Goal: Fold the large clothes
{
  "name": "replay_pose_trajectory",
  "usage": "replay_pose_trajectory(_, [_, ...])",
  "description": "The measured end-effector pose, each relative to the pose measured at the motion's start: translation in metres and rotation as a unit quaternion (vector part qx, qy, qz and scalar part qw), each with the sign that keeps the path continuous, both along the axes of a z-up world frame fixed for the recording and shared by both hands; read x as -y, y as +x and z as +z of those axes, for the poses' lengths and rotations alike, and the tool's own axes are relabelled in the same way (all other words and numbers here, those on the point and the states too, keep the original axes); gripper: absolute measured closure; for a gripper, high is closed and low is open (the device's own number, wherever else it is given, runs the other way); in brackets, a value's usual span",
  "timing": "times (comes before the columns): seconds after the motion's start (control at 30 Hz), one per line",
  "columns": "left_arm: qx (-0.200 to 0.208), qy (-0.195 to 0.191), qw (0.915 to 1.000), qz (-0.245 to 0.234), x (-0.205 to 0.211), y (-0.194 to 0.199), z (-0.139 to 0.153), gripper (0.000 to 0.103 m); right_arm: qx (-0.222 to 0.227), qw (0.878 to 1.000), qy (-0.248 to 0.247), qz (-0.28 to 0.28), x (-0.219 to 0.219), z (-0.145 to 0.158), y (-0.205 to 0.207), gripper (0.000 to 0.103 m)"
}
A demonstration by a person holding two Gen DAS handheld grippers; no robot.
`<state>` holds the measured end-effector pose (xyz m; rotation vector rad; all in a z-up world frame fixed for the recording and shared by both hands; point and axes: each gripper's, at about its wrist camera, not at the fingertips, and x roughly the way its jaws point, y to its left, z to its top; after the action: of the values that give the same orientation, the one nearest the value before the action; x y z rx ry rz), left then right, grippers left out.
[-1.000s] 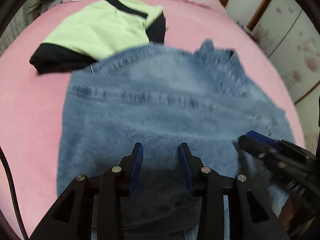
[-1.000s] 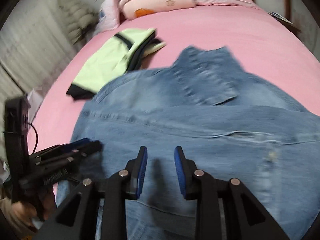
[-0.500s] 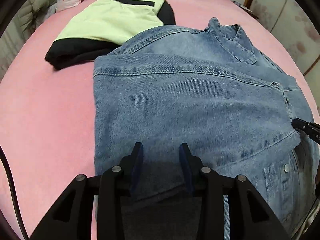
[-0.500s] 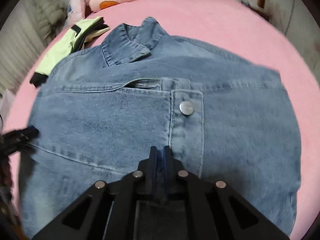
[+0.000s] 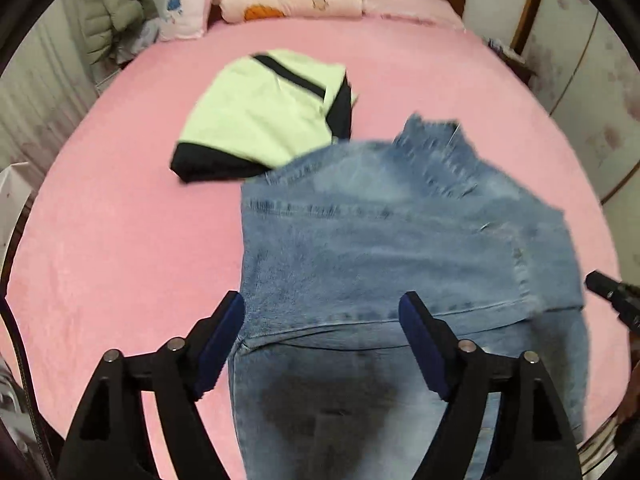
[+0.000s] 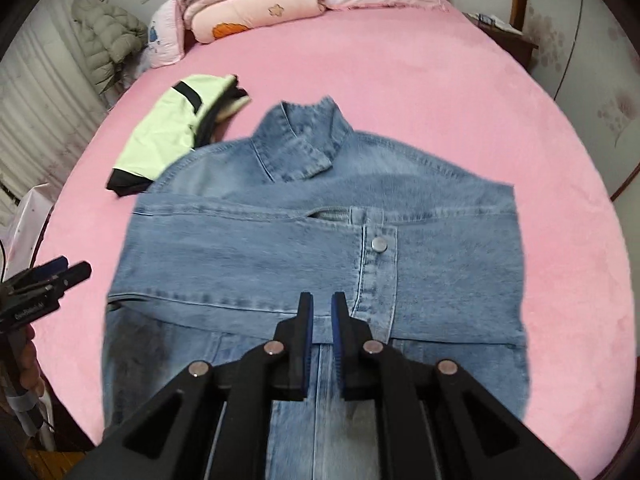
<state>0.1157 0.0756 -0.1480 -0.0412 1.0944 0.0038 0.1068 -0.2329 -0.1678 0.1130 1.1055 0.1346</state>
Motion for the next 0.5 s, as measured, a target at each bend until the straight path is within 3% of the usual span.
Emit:
replay_pose_trajectory(0.17, [0.033,-0.008,0.999,0.029,0.009,-0.024,0.056,0.015,0.033,0.999,0.017,-0.001,0.011,0.055,-0.016,0.094])
replay_pose_trajectory(0.27, [0.037,-0.018,0.9981,0.047,0.013,-0.037,0.074,0.014,0.05,0.999,0.018,0.002,0.017,0.079,-0.024,0.094])
replay_pose_trajectory(0.5, [0.027,-0.034,0.9958,0.08,0.016,-0.073,0.097,0.014,0.076,0.997,0.031,-0.005,0.031,0.112,-0.053,0.075])
